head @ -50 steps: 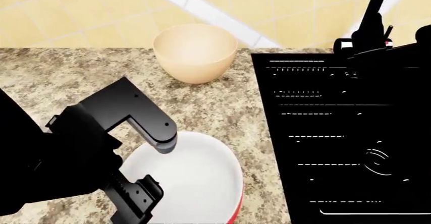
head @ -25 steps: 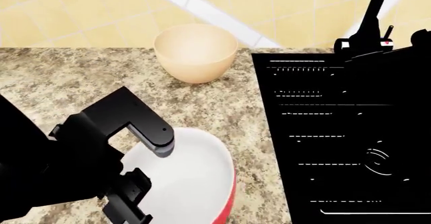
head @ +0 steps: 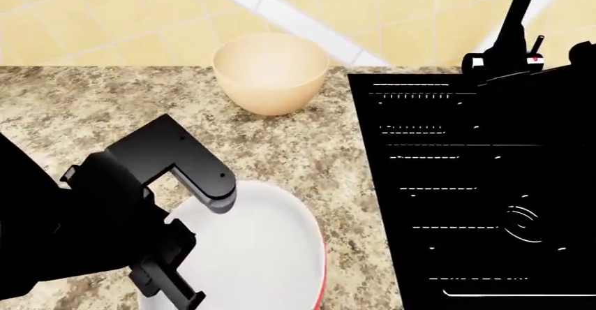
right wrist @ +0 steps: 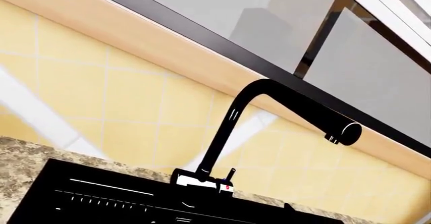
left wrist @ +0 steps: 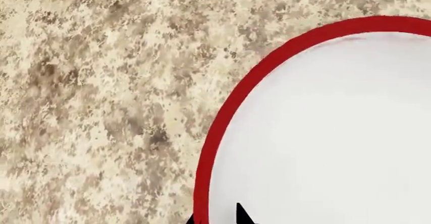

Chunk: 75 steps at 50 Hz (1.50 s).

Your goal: Stack the bowls in the sink.

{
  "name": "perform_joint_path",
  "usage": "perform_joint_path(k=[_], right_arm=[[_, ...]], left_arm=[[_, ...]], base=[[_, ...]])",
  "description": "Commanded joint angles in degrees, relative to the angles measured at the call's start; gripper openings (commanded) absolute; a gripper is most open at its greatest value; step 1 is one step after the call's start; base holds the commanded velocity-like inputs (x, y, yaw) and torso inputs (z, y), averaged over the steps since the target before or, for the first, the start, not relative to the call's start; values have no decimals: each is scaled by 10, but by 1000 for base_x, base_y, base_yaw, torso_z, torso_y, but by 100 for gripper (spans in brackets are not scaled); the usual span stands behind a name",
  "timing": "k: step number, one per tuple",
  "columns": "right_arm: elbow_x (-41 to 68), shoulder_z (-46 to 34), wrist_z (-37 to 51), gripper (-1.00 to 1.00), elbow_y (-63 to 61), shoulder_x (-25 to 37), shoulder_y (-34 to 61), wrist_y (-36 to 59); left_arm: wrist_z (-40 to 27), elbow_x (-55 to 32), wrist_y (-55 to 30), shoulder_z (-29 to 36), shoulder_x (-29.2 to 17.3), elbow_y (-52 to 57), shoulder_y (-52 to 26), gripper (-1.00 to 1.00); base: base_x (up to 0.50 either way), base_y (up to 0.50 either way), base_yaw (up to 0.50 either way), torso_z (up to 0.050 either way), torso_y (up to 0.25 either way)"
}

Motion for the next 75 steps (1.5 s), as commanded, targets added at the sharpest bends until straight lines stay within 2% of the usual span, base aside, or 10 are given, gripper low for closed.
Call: perform_joint_path(k=[1,23,37,45,59,75], right_arm=[[1,-3,1,100,0,0,4,-2],[-2,-7,-1,100,16,-22,21,-6],[-34,-6,-31,100,58,-75,35,-24],[-44,-10,-49,100,126,-138,85,-24],[-38,-28,-135,100,387,-306,187,-27],[-67,-12,-235,100,565,-415,167,-127]], left_arm=[[-10,-27,-1,-9,-13,-7,-59,-100],[-57,-79,-14,-33,-93,-48,-191,-100],[-86,-16,-13,-66,-121,-111,-233,-100],[-107,9,-5,-73,-135,-129,-244,-100],[-114,20,-26,-80,-161,-140,-253,-100],[-119,27,-36,-94,-171,-152,-267,-100]], base=[[0,0,0,0,0],[0,0,0,0,0],[0,0,0,0,0],[0,0,0,0,0],[0,0,0,0,0],[0,0,0,0,1]])
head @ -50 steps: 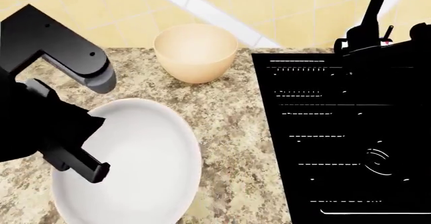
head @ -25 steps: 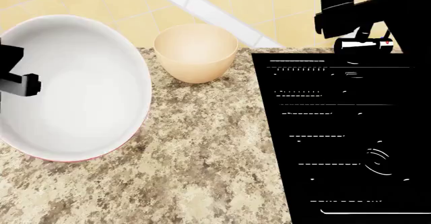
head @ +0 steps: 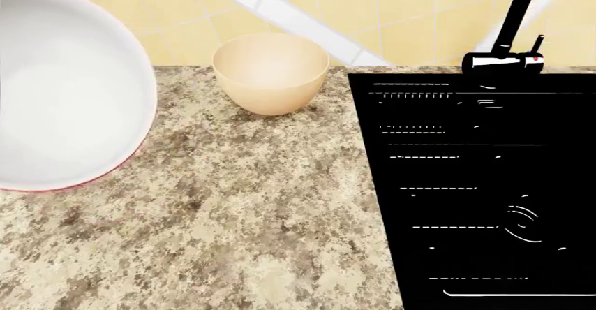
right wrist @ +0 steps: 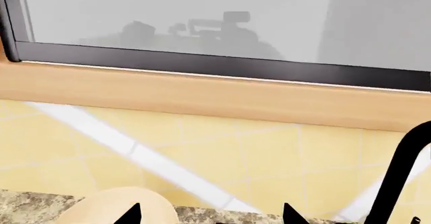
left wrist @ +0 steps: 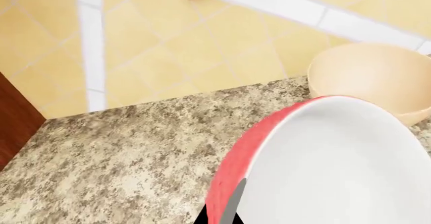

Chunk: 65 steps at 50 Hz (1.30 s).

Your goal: Stack the bowls in the sink.

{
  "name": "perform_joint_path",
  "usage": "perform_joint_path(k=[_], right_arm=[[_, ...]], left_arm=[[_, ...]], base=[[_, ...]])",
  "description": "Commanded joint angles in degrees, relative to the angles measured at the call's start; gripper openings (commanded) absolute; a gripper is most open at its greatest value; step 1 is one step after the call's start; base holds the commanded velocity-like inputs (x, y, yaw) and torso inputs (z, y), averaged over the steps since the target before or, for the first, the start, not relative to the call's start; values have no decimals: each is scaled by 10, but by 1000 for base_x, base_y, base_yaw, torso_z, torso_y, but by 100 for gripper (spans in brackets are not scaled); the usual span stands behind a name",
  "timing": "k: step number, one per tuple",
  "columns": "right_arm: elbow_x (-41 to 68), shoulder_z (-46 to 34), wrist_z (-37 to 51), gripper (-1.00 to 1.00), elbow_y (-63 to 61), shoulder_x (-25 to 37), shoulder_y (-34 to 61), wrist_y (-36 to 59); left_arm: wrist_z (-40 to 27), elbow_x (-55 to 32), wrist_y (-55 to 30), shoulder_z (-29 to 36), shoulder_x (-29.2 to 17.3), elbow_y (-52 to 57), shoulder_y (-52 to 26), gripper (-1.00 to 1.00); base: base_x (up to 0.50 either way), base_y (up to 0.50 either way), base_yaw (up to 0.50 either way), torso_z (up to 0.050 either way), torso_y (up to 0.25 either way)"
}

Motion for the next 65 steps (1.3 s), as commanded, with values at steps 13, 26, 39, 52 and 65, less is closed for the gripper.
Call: perform_joint_path(k=[13,26,39,52,65], right_arm=[[-78,-30,-151,100,315,-171,-9,-115],[117,-302,-291,100,503,-236,56,-157],[298,-472,-292,100,517,-236,36,-222],[302,-495,-285,100,530,-236,15,-212],[265,-498,-299,100,539,-236,-11,-218]], left_arm=[[18,28,-10,-31,-15,-7,-4,-100],[25,34,-9,-38,-21,-5,4,-100],[18,28,-12,-37,-25,-4,4,-100],[23,33,-11,-39,-23,-2,12,-100],[27,36,-12,-42,-27,2,20,-100]], base=[[0,0,0,0,0],[0,0,0,0,1],[0,0,0,0,1],[0,0,0,0,1],[0,0,0,0,0]])
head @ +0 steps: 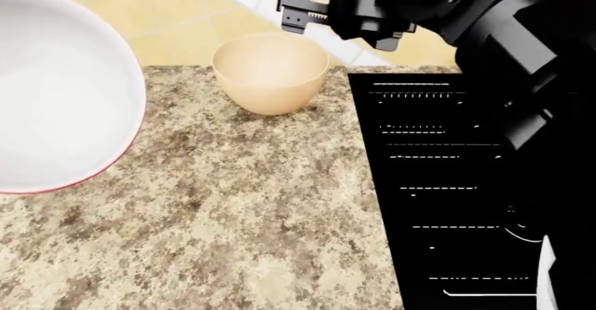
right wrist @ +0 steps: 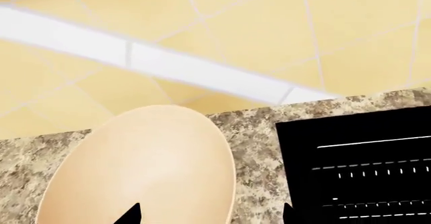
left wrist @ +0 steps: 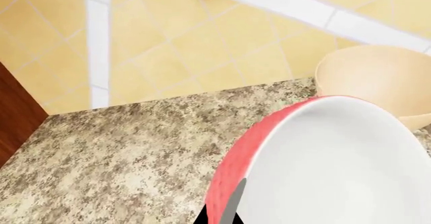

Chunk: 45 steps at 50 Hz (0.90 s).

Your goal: Stack the bowls in the sink.

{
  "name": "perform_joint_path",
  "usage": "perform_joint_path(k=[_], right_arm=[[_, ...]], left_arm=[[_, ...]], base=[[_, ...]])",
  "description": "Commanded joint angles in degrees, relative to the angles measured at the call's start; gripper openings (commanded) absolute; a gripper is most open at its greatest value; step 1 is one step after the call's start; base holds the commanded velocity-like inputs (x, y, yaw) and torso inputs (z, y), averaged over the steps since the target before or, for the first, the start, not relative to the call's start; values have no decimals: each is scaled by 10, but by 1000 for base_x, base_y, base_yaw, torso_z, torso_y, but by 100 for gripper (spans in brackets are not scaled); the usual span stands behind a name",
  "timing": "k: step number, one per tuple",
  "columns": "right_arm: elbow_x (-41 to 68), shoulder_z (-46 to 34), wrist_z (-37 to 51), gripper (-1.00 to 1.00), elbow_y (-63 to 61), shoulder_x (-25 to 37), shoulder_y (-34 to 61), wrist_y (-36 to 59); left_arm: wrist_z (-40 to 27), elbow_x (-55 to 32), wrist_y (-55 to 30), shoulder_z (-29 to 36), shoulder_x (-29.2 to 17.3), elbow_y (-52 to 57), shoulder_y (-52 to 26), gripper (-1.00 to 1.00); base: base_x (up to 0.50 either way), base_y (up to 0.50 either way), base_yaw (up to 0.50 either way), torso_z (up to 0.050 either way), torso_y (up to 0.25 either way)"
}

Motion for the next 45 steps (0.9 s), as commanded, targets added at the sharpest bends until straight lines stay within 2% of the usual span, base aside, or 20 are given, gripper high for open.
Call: perform_joint_path(k=[1,17,45], right_arm=[[-16,-15,-13,100,12,-1,-24,-7],[-50,-11,-57,100,15,-1,-61,-37],[-65,1,-80,100,-10,-1,-102,-63]], left_arm=[[1,9,1,-8,-2,1,-6,-100],[6,14,3,-13,-4,5,6,-100],[21,30,8,-23,-12,12,25,-100]], base=[[0,0,0,0,0],[0,0,0,0,1],[0,0,0,0,1]])
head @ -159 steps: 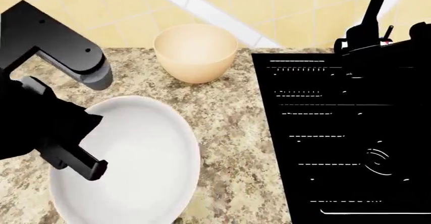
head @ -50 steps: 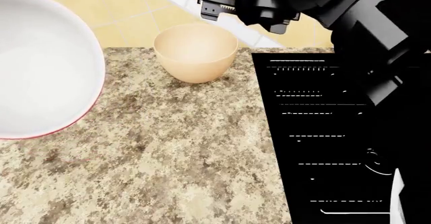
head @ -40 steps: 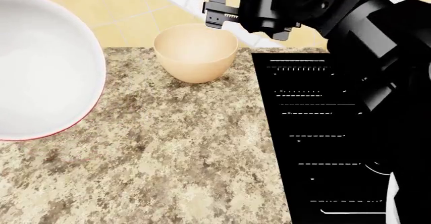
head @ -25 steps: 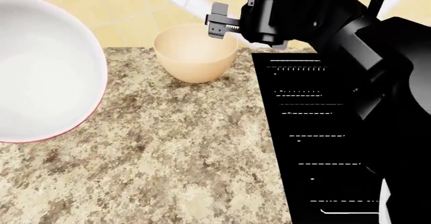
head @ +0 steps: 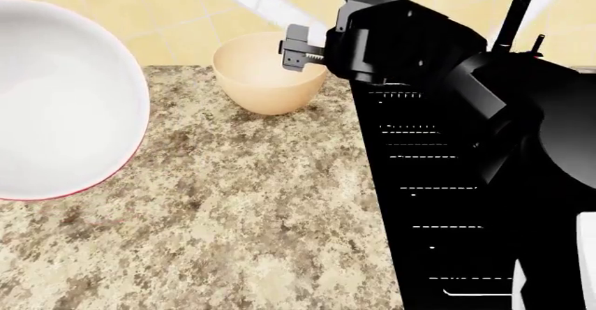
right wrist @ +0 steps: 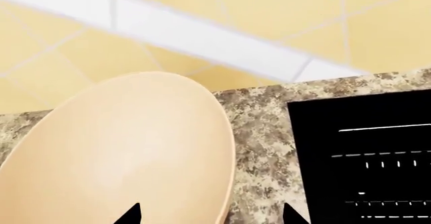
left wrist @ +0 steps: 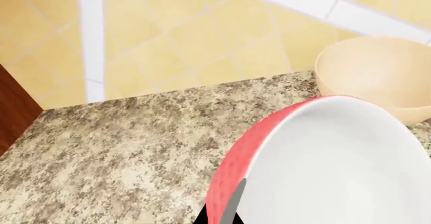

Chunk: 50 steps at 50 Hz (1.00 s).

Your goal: Stack the bowls in the sink.

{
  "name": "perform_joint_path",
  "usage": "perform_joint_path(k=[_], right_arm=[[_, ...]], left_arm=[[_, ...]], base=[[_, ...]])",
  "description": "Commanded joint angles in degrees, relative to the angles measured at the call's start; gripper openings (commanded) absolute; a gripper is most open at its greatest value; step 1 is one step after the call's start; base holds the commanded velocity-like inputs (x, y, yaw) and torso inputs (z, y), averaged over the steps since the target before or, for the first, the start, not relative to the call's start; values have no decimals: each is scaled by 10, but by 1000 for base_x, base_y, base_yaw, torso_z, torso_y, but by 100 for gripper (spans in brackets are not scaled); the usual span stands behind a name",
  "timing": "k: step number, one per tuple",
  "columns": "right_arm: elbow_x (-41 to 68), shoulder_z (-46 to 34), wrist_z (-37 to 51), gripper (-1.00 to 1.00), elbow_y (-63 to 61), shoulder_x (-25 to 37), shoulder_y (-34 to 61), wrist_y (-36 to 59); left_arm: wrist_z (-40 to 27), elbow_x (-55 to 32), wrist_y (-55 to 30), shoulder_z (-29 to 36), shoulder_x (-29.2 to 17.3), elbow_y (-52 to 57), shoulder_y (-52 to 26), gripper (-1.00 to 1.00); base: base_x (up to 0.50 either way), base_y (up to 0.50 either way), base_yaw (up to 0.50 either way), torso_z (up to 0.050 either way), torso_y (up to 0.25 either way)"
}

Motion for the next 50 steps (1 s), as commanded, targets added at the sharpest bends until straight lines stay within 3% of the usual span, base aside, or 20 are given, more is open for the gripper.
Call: perform_joint_path(k=[1,33,47,48,50], right_arm=[[-9,5,-6,100,-12,0,-16,-9],[31,10,-1,100,-22,0,-59,-77],[25,7,20,100,-24,0,-60,-57],[25,7,19,-100,-24,0,-59,-51],[25,7,19,-100,-24,0,-59,-41]], left_arm=[[1,10,2,-9,-3,-1,-8,-100],[0,11,1,-13,-11,3,-3,-100],[3,15,1,-15,-8,1,0,-100],[3,16,1,-15,-7,1,0,-100],[4,17,2,-16,-6,1,0,-100]], base=[[0,0,0,0,0],[0,0,0,0,1],[0,0,0,0,0],[0,0,0,0,0],[0,0,0,0,0]])
